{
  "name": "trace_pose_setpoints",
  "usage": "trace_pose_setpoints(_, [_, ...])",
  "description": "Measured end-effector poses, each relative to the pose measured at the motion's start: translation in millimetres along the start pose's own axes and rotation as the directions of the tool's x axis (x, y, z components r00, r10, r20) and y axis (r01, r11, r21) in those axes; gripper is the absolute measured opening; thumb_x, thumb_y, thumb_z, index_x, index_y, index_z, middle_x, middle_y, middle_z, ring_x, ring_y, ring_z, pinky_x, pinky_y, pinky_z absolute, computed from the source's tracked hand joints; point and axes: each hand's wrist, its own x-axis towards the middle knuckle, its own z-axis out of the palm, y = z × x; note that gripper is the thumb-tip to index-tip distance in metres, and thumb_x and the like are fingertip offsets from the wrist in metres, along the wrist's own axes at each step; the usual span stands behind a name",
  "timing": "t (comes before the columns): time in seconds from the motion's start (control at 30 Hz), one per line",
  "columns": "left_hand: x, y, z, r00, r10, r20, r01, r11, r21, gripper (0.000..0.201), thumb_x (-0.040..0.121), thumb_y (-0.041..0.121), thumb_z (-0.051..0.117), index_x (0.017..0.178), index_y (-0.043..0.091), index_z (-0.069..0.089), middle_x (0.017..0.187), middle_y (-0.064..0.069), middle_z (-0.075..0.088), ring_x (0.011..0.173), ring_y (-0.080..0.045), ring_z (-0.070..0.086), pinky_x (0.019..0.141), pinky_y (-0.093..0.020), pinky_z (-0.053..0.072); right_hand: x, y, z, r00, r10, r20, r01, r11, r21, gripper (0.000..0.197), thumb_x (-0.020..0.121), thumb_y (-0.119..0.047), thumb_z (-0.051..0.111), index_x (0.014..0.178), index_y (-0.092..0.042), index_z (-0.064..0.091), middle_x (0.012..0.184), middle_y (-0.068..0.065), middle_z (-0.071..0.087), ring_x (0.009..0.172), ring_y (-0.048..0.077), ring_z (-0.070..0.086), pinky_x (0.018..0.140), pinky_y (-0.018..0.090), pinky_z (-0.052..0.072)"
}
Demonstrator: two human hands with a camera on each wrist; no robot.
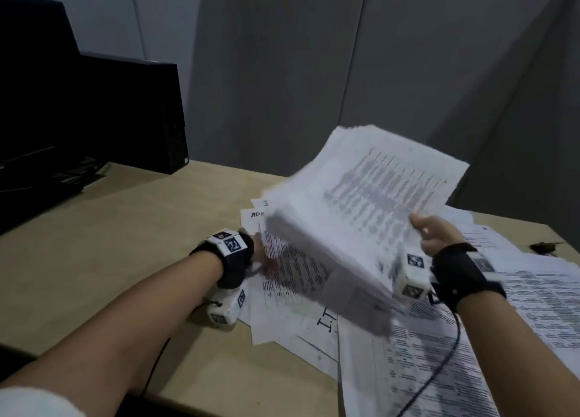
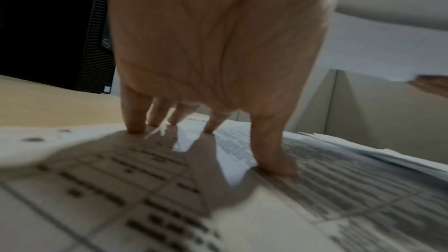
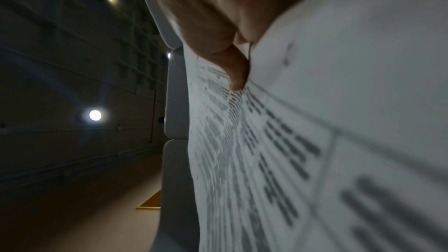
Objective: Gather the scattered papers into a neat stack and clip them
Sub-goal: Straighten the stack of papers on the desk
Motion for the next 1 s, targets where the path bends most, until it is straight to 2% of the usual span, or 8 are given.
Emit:
trace_pose_setpoints(0.2, [16, -23, -13, 0.991, -0.137, 0.004, 0.137, 0.990, -0.039, 0.093, 0.078, 0.074, 0.046, 0.143, 0.008, 0.034, 0.149, -0.012, 0.035, 0.136, -0.027, 0.033, 0.108, -0.034, 0.029, 14, 59, -29, 0.996, 0.085, -0.020, -0.087, 0.978, -0.190, 0.036, 0.091, 0.013, 0.038, 0.126, 0.007, 0.043, 0.084, 0.011, 0.056, 0.081, 0.026, 0.054, 0.048, 0.021, 0.051])
trace_pose_setpoints(0.4, [17, -40, -14, 0.997, -0.076, 0.015, 0.075, 0.995, 0.068, 0.046, 0.085, 0.047, 0.062, 0.115, 0.013, 0.059, 0.134, -0.009, 0.055, 0.115, -0.022, 0.055, 0.095, -0.029, 0.044, 28, 69, -9, 0.993, 0.055, -0.102, -0.083, 0.955, -0.286, 0.042, 0.090, 0.013, 0.043, 0.131, 0.011, 0.040, 0.129, 0.026, 0.051, 0.122, 0.044, 0.047, 0.107, 0.047, 0.035])
trace_pose_setpoints(0.5, [4, -59, -21, 0.992, -0.065, 0.111, 0.053, 0.993, 0.101, 0.035, 0.080, 0.038, 0.071, 0.108, 0.018, 0.070, 0.115, 0.003, 0.066, 0.104, -0.017, 0.060, 0.074, -0.024, 0.046, 28, 68, -1, 0.993, 0.057, -0.104, -0.082, 0.964, -0.253, 0.042, 0.090, 0.013, 0.042, 0.131, 0.004, 0.043, 0.133, 0.021, 0.050, 0.124, 0.035, 0.047, 0.102, 0.037, 0.039])
trace_pose_setpoints(0.6, [66, -101, -18, 0.996, -0.054, 0.070, 0.053, 0.999, 0.004, 0.028, 0.051, 0.050, 0.085, 0.061, 0.029, 0.069, 0.077, 0.008, 0.070, 0.065, -0.008, 0.054, 0.078, -0.028, 0.054, 24, 68, -1, 0.996, 0.055, -0.072, -0.068, 0.977, -0.202, 0.045, 0.091, 0.016, 0.035, 0.135, 0.005, 0.039, 0.135, 0.021, 0.048, 0.127, 0.035, 0.044, 0.092, 0.035, 0.040])
trace_pose_setpoints(0.7, [98, -98, -26, 0.995, -0.078, -0.063, 0.069, 0.989, -0.130, 0.064, 0.029, 0.062, 0.085, 0.071, 0.020, 0.061, 0.080, -0.002, 0.065, 0.074, -0.018, 0.059, 0.075, -0.035, 0.054, 16, 67, -2, 0.997, 0.055, -0.047, -0.062, 0.982, -0.176, 0.046, 0.092, 0.016, 0.033, 0.136, 0.005, 0.037, 0.138, 0.022, 0.045, 0.128, 0.035, 0.042, 0.088, 0.033, 0.038])
trace_pose_setpoints(0.8, [35, -60, -49, 0.940, -0.032, -0.340, 0.008, 0.997, -0.072, 0.010, 0.077, 0.024, 0.066, 0.077, 0.016, 0.059, 0.108, -0.013, 0.060, 0.101, -0.028, 0.049, 0.084, -0.035, 0.037, 14, 68, -2, 0.997, 0.054, -0.051, -0.060, 0.988, -0.140, 0.046, 0.091, 0.018, 0.034, 0.135, 0.006, 0.037, 0.139, 0.022, 0.045, 0.129, 0.033, 0.042, 0.090, 0.031, 0.039])
trace_pose_setpoints(0.87, [25, -38, -47, 0.876, -0.038, -0.482, 0.024, 0.999, -0.035, 0.015, 0.085, 0.019, 0.057, 0.097, 0.019, 0.066, 0.128, -0.011, 0.047, 0.121, -0.032, 0.034, 0.100, -0.043, 0.028, 15, 67, -4, 0.997, 0.052, -0.058, -0.059, 0.989, -0.132, 0.047, 0.090, 0.019, 0.034, 0.135, 0.006, 0.037, 0.138, 0.022, 0.045, 0.128, 0.033, 0.043, 0.093, 0.032, 0.039])
trace_pose_setpoints(1.0, [22, -36, -34, 0.925, -0.116, -0.361, 0.124, 0.992, -0.001, 0.048, 0.085, 0.013, 0.047, 0.133, 0.007, 0.046, 0.139, -0.024, 0.039, 0.127, -0.045, 0.038, 0.102, -0.055, 0.037, 20, 67, -3, 0.993, 0.072, -0.094, -0.084, 0.988, -0.127, 0.048, 0.089, 0.019, 0.034, 0.135, 0.004, 0.037, 0.137, 0.023, 0.046, 0.121, 0.031, 0.048, 0.094, 0.031, 0.040])
